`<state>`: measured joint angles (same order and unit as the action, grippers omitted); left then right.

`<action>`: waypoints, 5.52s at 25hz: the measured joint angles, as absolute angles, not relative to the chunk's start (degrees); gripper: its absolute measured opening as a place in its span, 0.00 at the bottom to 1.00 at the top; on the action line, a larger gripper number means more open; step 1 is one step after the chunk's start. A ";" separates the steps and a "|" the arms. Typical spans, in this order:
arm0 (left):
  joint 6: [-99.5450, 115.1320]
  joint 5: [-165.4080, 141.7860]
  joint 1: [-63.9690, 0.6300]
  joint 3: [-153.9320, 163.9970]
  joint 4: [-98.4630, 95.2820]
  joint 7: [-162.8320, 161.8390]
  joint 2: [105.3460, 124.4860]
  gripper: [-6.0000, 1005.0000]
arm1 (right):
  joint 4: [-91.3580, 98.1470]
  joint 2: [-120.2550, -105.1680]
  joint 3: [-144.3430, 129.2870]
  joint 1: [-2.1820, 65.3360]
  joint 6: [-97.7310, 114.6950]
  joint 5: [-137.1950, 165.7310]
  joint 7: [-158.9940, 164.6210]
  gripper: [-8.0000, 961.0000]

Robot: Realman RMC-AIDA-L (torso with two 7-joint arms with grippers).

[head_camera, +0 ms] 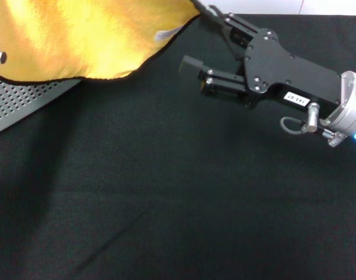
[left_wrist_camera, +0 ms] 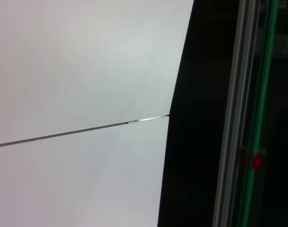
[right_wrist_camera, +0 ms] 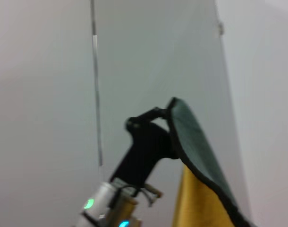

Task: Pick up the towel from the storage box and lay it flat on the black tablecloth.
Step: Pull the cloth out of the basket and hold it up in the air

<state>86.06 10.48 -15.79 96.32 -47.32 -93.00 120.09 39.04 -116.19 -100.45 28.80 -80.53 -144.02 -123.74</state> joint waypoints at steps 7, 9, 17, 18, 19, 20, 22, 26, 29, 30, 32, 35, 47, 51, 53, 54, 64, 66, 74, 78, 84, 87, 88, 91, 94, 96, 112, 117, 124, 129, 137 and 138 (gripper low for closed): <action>87.73 10.50 -15.63 96.48 -47.21 -93.79 120.13 0.02 | 37.48 -116.06 -97.88 27.18 -79.30 -145.10 -123.74 0.89; 87.92 10.48 -15.63 96.52 -47.20 -93.90 120.11 0.02 | 36.94 -116.04 -96.94 26.81 -79.31 -145.38 -123.55 0.89; 88.06 10.26 -16.22 97.98 -47.10 -93.78 120.14 0.02 | 35.92 -116.16 -96.60 27.80 -78.24 -148.28 -123.42 0.89; 88.06 10.26 -16.27 97.94 -46.92 -93.68 120.12 0.02 | 35.91 -116.17 -97.08 28.15 -78.22 -148.27 -123.45 0.89; 88.06 10.28 -16.32 97.89 -46.72 -93.56 120.14 0.02 | 35.93 -116.17 -97.45 28.38 -78.20 -148.27 -123.52 0.89; 88.06 10.38 -16.40 97.78 -46.50 -93.29 120.18 0.02 | 36.01 -116.18 -97.82 28.57 -78.16 -148.29 -123.62 0.89; 88.01 10.56 -16.54 97.65 -46.33 -92.83 120.21 0.02 | 36.26 -116.19 -98.87 29.51 -77.80 -148.38 -123.72 0.89; 87.71 10.62 -17.50 97.77 -46.10 -92.12 120.21 0.02 | 36.64 -116.19 -102.11 33.11 -74.26 -149.33 -123.48 0.89; 87.59 10.43 -18.80 97.96 -45.75 -91.79 120.27 0.02 | 37.05 -116.19 -104.21 34.92 -72.28 -150.04 -123.50 0.89; 87.57 10.35 -19.87 98.31 -45.40 -91.74 120.32 0.02 | 37.86 -116.19 -106.81 36.80 -69.54 -150.79 -123.72 0.89; 87.55 10.35 -20.39 98.51 -45.21 -91.69 120.34 0.02 | 38.68 -116.19 -108.52 38.01 -67.49 -151.25 -123.85 0.89; 87.43 10.39 -21.32 99.19 -44.94 -91.23 120.35 0.02 | 39.34 -116.18 -109.69 38.91 -66.26 -151.41 -123.82 0.89; 87.26 10.56 -22.66 99.95 -44.94 -90.52 120.41 0.02 | 40.01 -116.19 -112.07 42.21 -60.92 -151.67 -118.91 0.89; 87.26 10.65 -23.06 100.41 -44.94 -90.45 120.41 0.02 | 40.11 -116.19 -112.38 43.07 -59.19 -151.70 -117.13 0.90; 87.23 10.63 -23.15 100.45 -44.91 -90.43 120.39 0.02 | 40.40 -116.19 -113.09 43.37 -59.13 -151.59 -116.79 0.90; 87.13 10.61 -23.15 100.46 -44.91 -90.43 120.36 0.02 | 40.69 -116.19 -113.60 43.47 -59.18 -151.45 -116.74 0.90; 86.53 10.59 -23.38 100.46 -44.98 -90.43 120.32 0.02 | 41.50 -116.18 -116.67 43.67 -57.71 -151.22 -115.83 0.90; 86.53 10.57 -23.57 100.47 -44.99 -90.43 120.32 0.02 | 41.95 -116.19 -117.02 43.44 -57.07 -151.35 -115.82 0.90; 86.53 10.69 -24.08 101.17 -44.99 -90.38 120.32 0.02 | 42.18 -116.19 -118.76 43.28 -53.04 -153.70 -114.46 0.90; 86.54 10.75 -24.08 101.13 -44.99 -90.37 120.32 0.02 | 42.06 -116.18 -118.90 42.90 -53.18 -154.22 -113.98 0.90; 86.57 10.81 -24.07 100.70 -45.00 -90.35 120.32 0.02 | 41.51 -116.19 -120.65 42.47 -53.67 -154.32 -113.67 0.90; 86.57 10.90 -23.92 100.54 -45.00 -90.35 120.32 0.02 | 41.44 -116.19 -121.21 41.58 -55.11 -154.27 -113.58 0.90; 86.57 11.02 -23.87 100.52 -45.01 -90.35 120.32 0.02 | 41.43 -116.18 -121.40 41.29 -55.80 -154.20 -113.58 0.90; 86.57 11.54 -23.65 100.46 -45.00 -90.35 120.32 0.02 | 41.39 -116.19 -122.51 40.93 -57.23 -154.07 -113.65 0.90; 86.57 11.63 -23.58 100.45 -44.98 -90.35 120.32 0.02 | 41.39 -116.19 -123.11 40.79 -57.32 -154.02 -113.90 0.90; 86.57 11.63 -23.56 100.45 -44.97 -90.35 120.32 0.02 | 41.39 -116.19 -123.42 40.92 -57.22 -154.00 -113.92 0.90; 86.57 13.05 -24.01 102.20 -45.65 -90.80 120.41 0.02 | 40.85 -116.19 -124.93 42.24 -55.56 -154.01 -115.72 0.89; 86.57 14.04 -24.23 103.53 -45.72 -90.84 120.41 0.02 | 40.79 -116.19 -124.42 42.72 -55.37 -154.43 -116.23 0.89; 86.57 14.57 -24.41 105.25 -46.25 -91.08 120.41 0.02 | 40.91 -116.19 -124.24 43.57 -54.21 -154.68 -117.00 0.89; 86.61 14.68 -24.52 105.80 -46.26 -91.54 120.41 0.02 | 41.01 -116.19 -124.19 43.96 -54.15 -155.43 -117.89 0.89; 86.66 14.68 -24.76 106.04 -46.35 -91.57 120.41 0.02 | 41.13 -116.19 -124.13 44.32 -54.06 -156.71 -119.71 0.84; 86.66 14.68 -24.77 106.04 -46.38 -91.57 120.41 0.02 | 41.09 -116.19 -124.27 44.23 -54.05 -157.45 -120.29 0.83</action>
